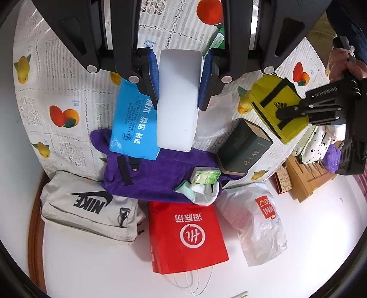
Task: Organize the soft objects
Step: 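Carry the pouch in the left tool and sponge in the right tool over the towel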
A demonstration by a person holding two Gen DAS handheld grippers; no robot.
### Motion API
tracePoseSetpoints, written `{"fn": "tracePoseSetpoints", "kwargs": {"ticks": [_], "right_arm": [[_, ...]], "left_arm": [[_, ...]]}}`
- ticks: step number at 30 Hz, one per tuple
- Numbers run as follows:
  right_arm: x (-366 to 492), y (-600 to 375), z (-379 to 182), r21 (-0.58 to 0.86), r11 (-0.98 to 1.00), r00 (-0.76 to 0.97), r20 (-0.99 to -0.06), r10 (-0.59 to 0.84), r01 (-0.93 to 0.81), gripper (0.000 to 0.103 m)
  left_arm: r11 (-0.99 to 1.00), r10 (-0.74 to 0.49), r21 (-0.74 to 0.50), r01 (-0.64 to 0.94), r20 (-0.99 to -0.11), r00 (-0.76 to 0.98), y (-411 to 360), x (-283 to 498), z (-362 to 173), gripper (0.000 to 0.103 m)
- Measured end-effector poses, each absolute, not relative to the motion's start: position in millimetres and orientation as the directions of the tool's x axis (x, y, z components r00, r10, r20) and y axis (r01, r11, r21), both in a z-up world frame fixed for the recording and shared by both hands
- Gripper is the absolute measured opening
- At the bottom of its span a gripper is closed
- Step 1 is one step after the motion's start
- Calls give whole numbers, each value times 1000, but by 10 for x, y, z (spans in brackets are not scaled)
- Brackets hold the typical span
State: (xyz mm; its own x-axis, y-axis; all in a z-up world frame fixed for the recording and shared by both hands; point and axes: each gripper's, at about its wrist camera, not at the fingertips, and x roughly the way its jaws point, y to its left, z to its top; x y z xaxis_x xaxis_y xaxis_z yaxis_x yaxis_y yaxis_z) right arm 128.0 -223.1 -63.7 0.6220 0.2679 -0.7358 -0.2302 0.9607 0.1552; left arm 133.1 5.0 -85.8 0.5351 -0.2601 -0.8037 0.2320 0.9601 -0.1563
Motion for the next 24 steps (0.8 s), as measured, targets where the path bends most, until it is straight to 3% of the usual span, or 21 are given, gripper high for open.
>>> {"fn": "tracePoseSetpoints", "kwargs": {"ticks": [24], "right_arm": [[1300,-2397,-268,107,980,696,-692,194,-168,32]], "left_arm": [[976,-213,-129,175,-737,642,65,1578,-270,14]]}}
